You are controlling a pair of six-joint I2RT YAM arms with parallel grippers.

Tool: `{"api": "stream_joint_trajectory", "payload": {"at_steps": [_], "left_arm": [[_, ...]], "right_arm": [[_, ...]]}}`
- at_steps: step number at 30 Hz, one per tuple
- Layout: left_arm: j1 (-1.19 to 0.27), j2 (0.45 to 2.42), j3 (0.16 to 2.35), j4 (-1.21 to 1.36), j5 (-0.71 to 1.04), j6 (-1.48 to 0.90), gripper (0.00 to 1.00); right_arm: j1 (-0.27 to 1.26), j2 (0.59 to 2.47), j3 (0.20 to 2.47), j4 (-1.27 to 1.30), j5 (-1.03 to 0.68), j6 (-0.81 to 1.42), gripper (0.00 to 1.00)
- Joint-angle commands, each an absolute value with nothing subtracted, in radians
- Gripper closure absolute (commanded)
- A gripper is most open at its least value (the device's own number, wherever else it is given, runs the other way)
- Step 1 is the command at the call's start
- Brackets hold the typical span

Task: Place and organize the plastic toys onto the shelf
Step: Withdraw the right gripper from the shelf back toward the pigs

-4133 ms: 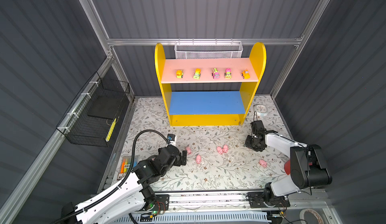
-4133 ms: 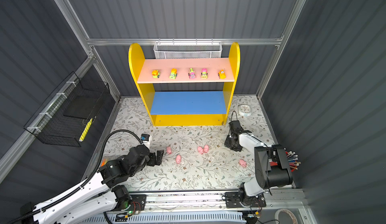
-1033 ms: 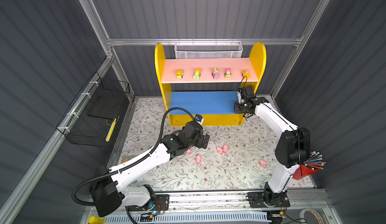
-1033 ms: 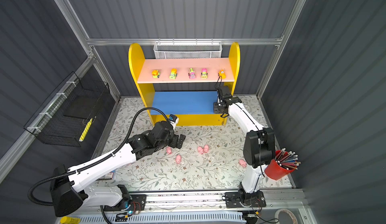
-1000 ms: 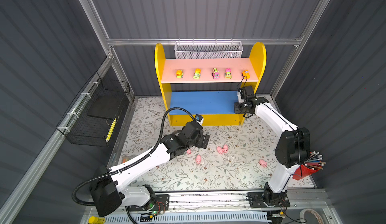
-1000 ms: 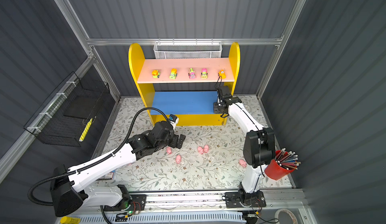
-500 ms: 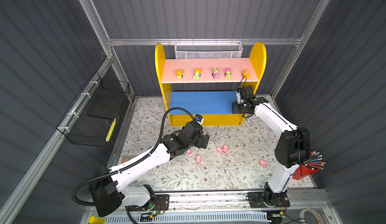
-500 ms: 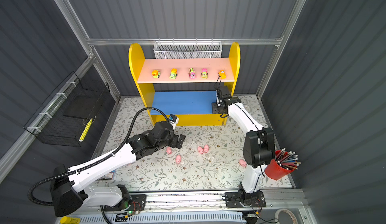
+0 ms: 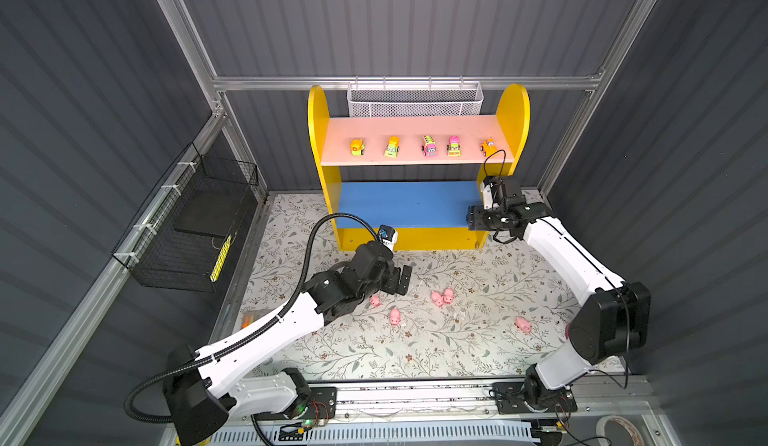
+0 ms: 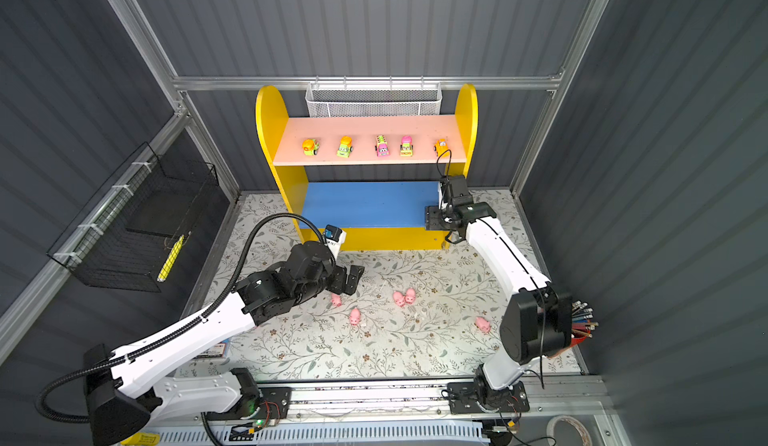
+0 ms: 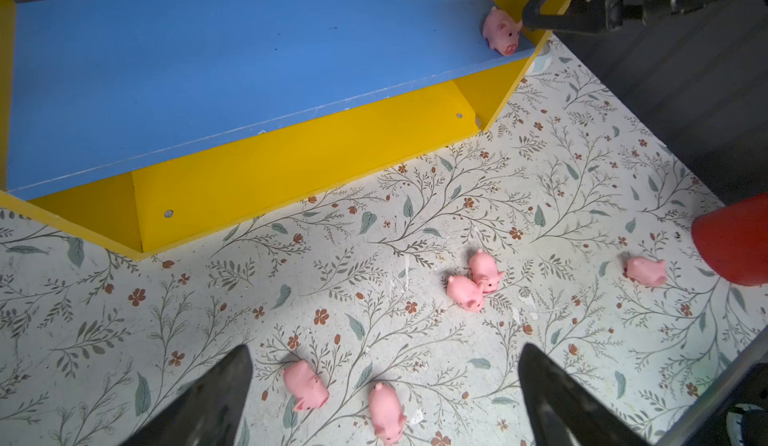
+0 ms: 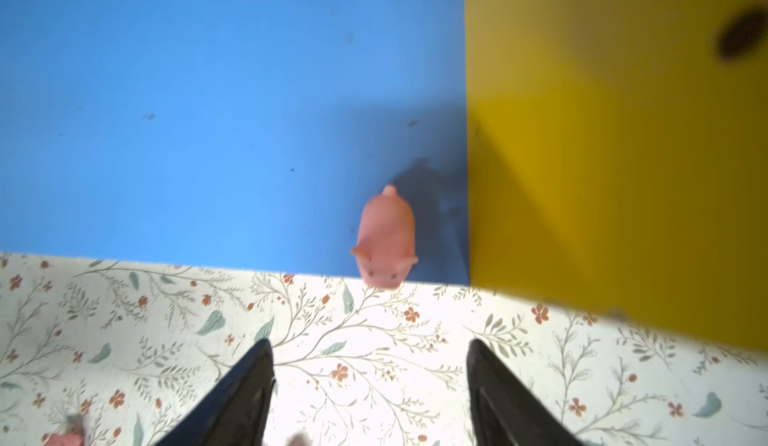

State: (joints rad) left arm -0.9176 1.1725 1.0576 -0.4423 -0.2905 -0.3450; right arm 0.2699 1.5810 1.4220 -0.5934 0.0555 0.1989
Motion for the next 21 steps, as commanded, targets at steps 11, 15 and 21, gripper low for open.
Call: {"api": "stream_joint_trajectory", "payload": {"at_steps": [11,15,21], "left_arm": [[-0.921,1.032,0.851,-0.380,-0.153,-0.460,0.00],[-0.922,1.096,0.810,-0.298,-0.102,-0.434,0.00],[-0.921,1.228,0.800,-0.195,-0.059,-0.395,0.00]], "right_arm": [[0.372,1.196,0.950,-0.701,0.202,0.518,0.26],[0.355,1.091,0.824,-0.726,0.208,0.665,0.23],[0.249,1.053,0.702,-0.739,0.162,0.788,0.22]]}}
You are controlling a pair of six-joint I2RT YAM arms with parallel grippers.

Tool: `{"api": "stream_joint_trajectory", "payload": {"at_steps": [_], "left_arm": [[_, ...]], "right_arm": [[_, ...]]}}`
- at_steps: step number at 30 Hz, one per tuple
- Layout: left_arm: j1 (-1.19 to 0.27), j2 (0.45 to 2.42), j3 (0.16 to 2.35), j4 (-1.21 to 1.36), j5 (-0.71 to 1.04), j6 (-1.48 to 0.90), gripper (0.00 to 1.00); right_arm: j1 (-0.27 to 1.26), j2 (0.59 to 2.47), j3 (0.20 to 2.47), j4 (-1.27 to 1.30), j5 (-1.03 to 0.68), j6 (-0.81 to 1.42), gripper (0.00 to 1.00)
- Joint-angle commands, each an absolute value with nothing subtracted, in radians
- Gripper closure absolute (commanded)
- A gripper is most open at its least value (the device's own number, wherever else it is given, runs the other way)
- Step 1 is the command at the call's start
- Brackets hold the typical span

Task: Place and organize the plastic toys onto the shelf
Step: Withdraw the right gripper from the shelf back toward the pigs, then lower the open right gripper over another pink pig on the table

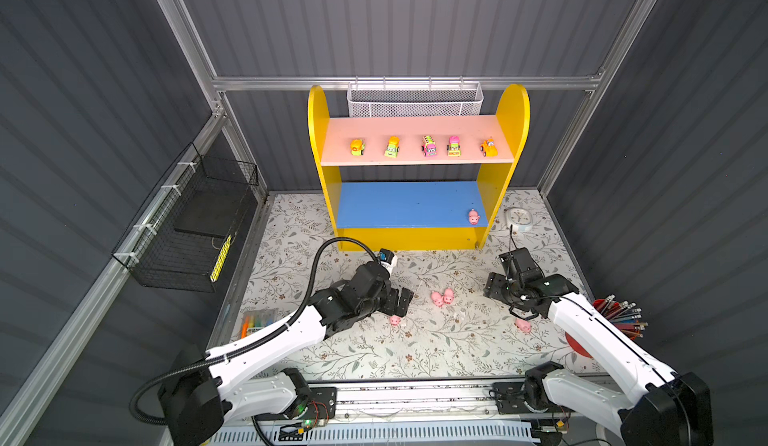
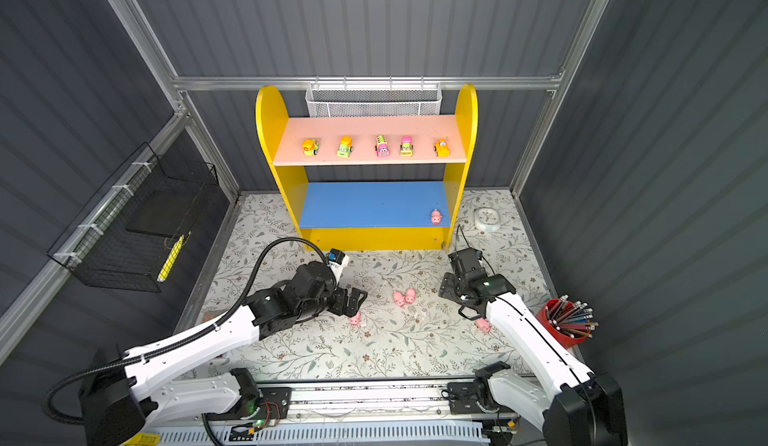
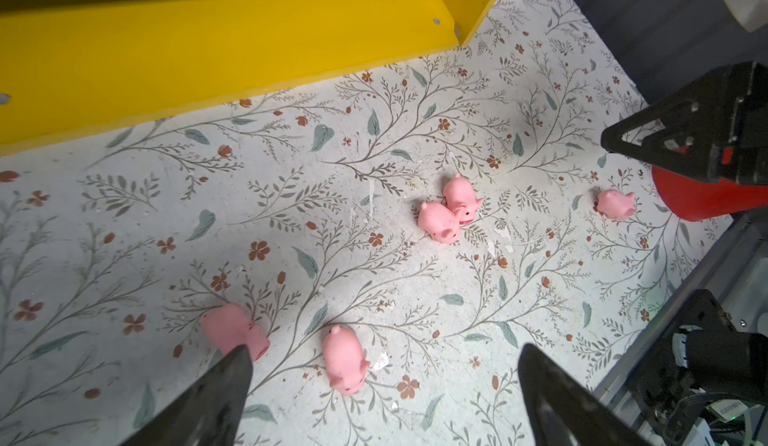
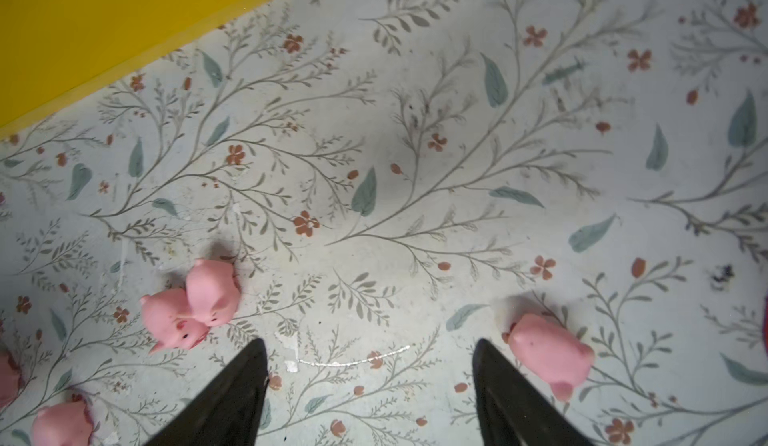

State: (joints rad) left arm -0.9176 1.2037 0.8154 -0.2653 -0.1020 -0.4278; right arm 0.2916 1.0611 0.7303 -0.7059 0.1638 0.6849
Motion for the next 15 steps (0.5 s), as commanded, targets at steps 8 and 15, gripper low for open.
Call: {"api": "stream_joint_trajectory", "payload": {"at_steps": [8,15], "left_arm": [[-0.882,1.294,0.750,-0.111,0.012,-0.389,0.00],[-0.828,1.260,0.712,-0.113,0.049,-0.389,0.00]], "right_arm": [[0.090,1.029,0.640,-0.748,0.138,0.816,0.20],[0.016,1.144,0.624,-0.718,0.108,0.812,0.19]]}}
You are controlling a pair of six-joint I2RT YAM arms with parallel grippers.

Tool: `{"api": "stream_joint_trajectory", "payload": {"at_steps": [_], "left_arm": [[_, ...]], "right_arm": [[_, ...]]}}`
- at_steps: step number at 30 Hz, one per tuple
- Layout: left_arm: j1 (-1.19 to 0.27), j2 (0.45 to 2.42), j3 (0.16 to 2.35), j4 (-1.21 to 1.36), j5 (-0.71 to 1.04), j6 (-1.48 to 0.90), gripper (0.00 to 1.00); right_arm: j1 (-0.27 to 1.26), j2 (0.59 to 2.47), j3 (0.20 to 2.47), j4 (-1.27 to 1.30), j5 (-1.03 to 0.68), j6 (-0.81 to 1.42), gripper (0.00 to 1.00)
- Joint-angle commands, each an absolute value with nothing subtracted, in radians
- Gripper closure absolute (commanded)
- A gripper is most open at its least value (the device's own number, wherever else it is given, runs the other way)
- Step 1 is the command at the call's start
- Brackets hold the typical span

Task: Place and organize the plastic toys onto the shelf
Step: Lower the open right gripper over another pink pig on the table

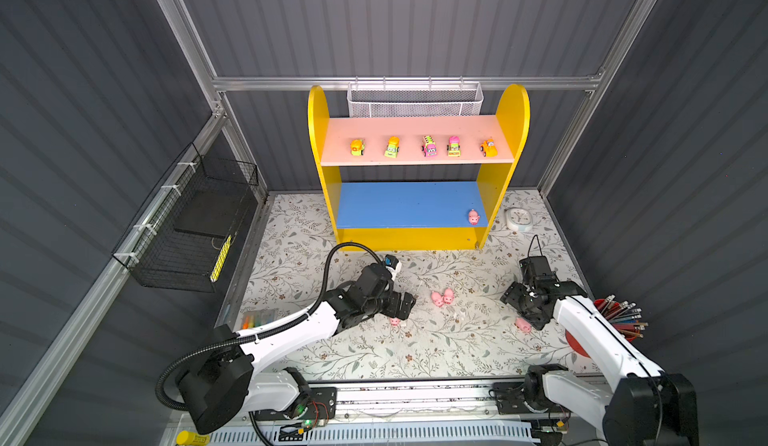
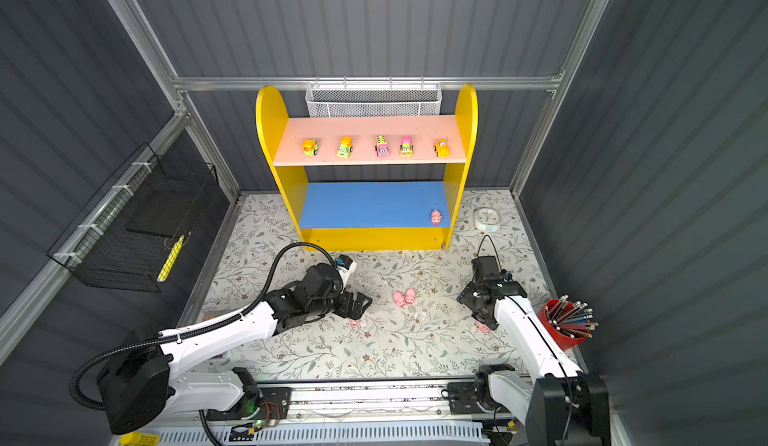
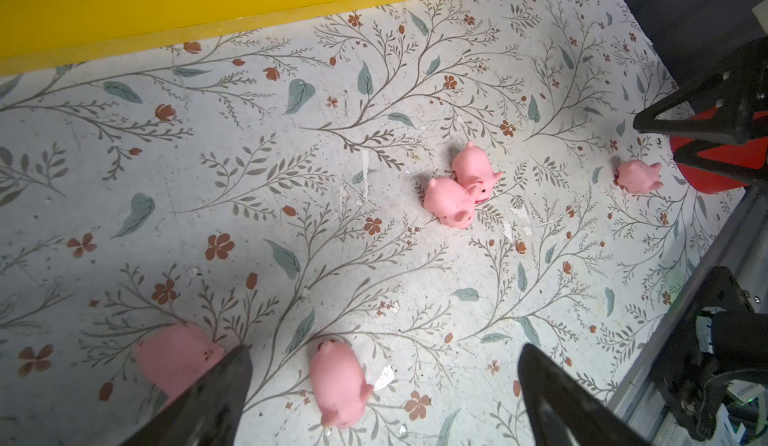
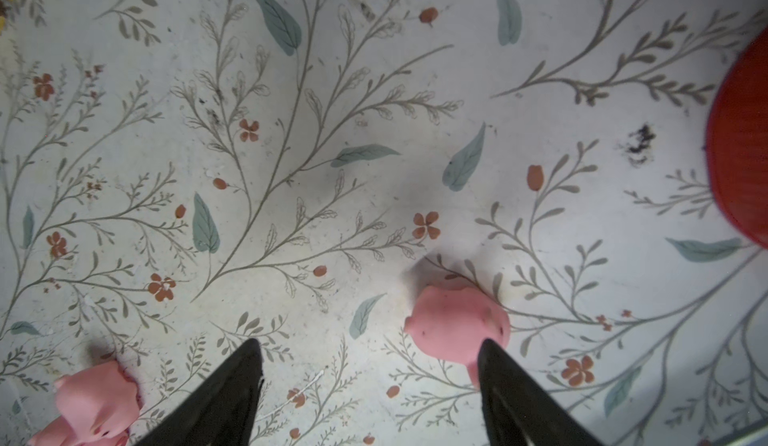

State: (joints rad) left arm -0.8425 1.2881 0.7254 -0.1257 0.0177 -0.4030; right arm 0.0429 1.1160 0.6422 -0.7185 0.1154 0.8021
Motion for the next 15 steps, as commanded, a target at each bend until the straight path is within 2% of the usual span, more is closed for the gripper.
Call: {"api": "stream_joint_trajectory", "payload": {"at_steps": [1,15], "left_arm": [[-0.825,1.247,0.710,-0.123,0.048,-0.387,0.00],[-0.802,1.171,0.688,-0.161,0.031,-0.369,0.00]], "right_arm": [[-0.001,1.144,0.615,-0.705,0.100,0.807,0.18],[-0.058,1.125,0.592,-0.718,0.015,0.749,0.18]]}}
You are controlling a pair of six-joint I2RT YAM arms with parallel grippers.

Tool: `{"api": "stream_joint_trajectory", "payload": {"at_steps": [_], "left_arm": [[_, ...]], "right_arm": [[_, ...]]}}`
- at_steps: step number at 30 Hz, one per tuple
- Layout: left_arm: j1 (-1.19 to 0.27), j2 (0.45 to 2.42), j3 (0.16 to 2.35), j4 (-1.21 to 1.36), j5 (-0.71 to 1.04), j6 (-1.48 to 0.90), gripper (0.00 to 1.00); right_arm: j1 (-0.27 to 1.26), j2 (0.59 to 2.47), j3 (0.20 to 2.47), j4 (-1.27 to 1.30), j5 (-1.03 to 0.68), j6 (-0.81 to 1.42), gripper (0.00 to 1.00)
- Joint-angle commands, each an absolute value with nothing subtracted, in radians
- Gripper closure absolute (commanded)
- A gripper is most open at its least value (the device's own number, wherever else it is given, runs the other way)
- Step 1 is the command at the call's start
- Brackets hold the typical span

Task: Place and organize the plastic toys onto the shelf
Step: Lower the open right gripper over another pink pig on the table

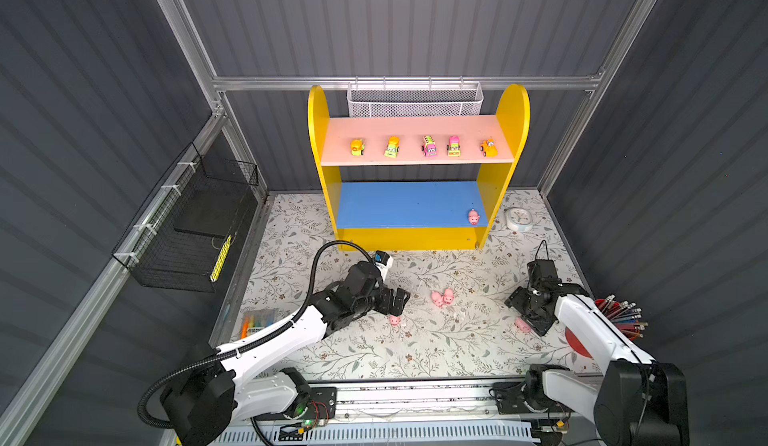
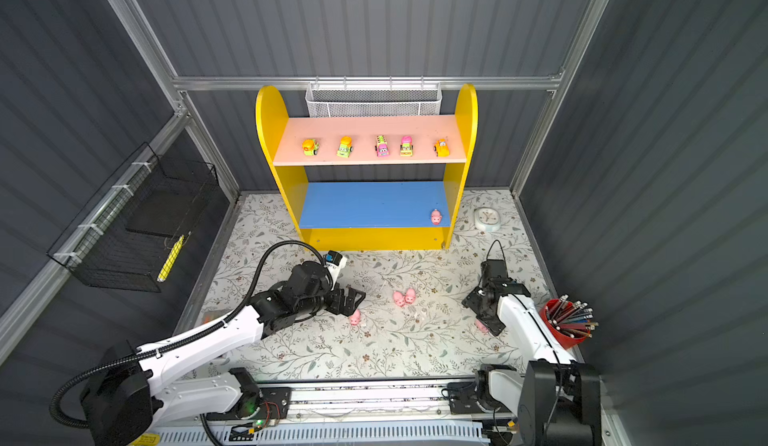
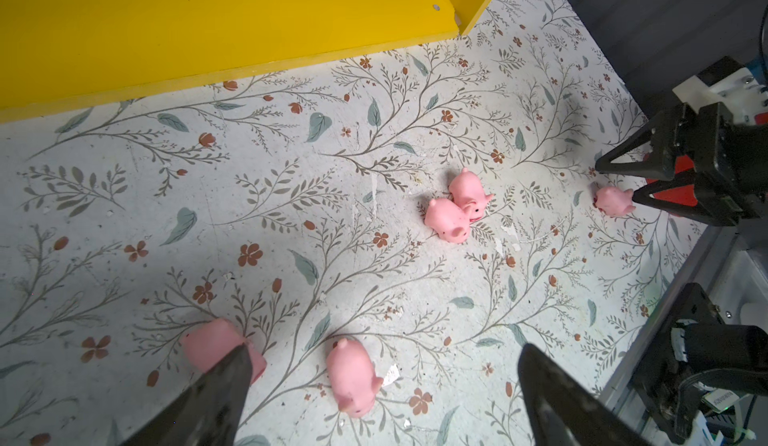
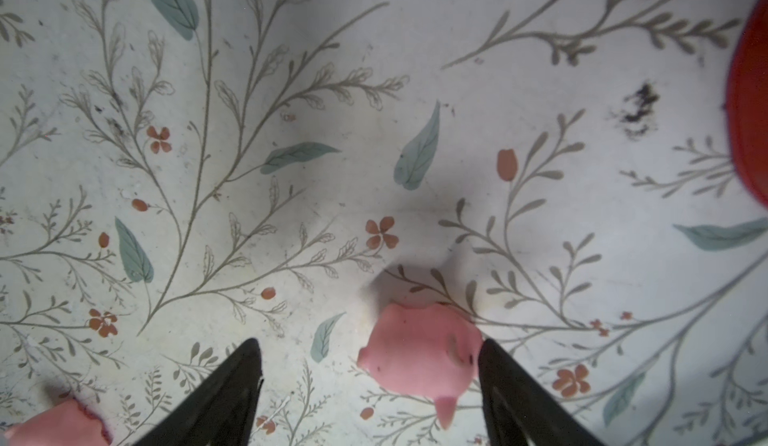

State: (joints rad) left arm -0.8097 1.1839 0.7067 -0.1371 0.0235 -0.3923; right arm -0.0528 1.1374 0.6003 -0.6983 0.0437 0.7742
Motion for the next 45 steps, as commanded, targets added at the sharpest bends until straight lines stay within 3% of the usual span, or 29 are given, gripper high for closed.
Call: {"api": "stream_joint_trajectory", "payload": {"at_steps": [1,16,26,32,45], "left_arm": [[-0.802,1.166,0.686,-0.160,0.031,-0.369,0.00],[-0.799,1.092,0.673,-0.202,0.018,-0.372,0.00],[-0.799,1.028,0.678,-0.240,0.023,-0.388,0.00],[-0.799,1.021,0.687,-0.250,0.029,-0.390,0.00],[-0.800,0.997,0.684,-0.285,0.003,-0.393,0.00]], "right_arm": [[-0.057,1.126,0.592,-0.722,0.001,0.746,0.18],[-0.002,1.067,0.574,-0.717,-0.117,0.776,0.20],[0.043,1.039,0.646,-0.831,0.013,0.727,0.19],[0.026,1.094,0.702,-0.850,0.097,0.691,0.18],[-0.040,1.249,0.716,-0.725,-0.040,0.609,0.17]]}}
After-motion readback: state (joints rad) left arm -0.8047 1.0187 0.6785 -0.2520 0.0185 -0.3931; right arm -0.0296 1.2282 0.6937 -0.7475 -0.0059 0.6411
